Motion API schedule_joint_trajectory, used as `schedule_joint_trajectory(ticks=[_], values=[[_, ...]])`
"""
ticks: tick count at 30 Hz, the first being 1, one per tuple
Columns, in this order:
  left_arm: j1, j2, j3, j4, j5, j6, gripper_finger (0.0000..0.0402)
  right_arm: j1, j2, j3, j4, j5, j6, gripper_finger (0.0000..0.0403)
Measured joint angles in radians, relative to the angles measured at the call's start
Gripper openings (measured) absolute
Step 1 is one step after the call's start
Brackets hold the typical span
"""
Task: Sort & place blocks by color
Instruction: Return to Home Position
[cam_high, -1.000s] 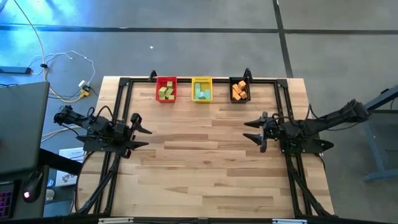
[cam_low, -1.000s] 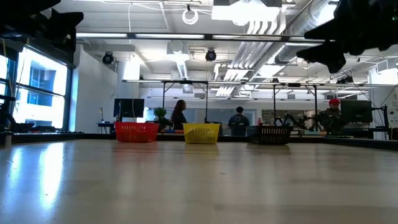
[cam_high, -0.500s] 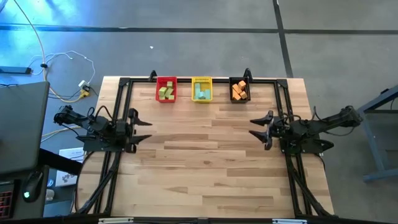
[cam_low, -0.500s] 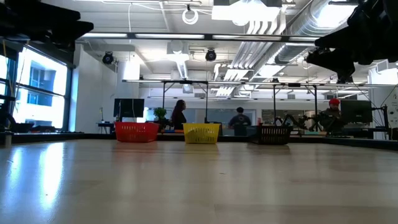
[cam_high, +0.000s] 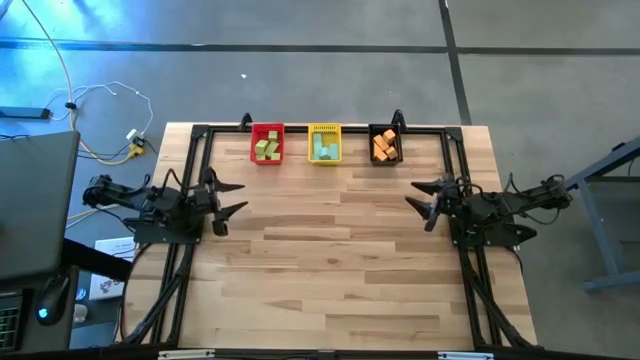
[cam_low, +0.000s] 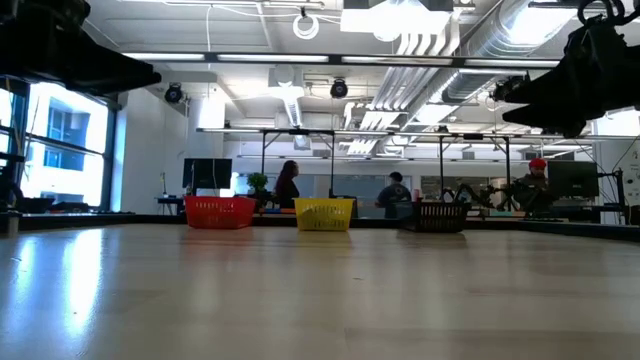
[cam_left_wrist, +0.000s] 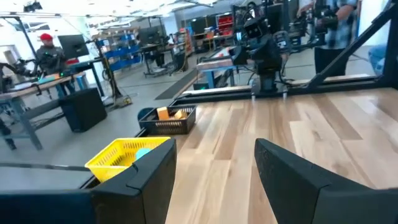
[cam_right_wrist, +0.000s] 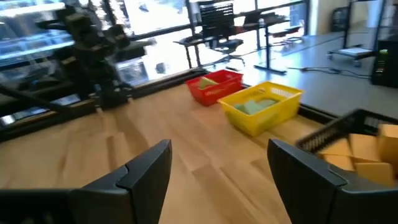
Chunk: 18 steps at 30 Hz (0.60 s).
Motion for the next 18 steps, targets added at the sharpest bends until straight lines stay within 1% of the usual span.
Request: schedule_joint_trajectory(ticks=[3,5,11,14,18], values=[[0.042,0.0,0.0,0.0,0.043,-0.006,0.0204,0.0,0.0,0.0,-0.003,0.037,0.006,0.0251],[0.066,0.0,0.0,0.0,0.074,-0.022,0.0204,0.0,0.0,0.0,-0.003,0.041,0.004,0.0251],[0.107,0.0,0.0,-0.004,0.182,-0.104,0.0204,0.0,0.0,0.0,-0.003,0.011,-0.135,0.0251],[0.108,0.0,0.0,-0.011,0.194,-0.139,0.0204,0.0,0.0,0.0,-0.003,0.007,-0.182,0.0251],[0.108,0.0,0.0,-0.038,0.194,-0.18,0.0204,0.0,0.0,0.0,-0.003,0.006,-0.183,0.0251]])
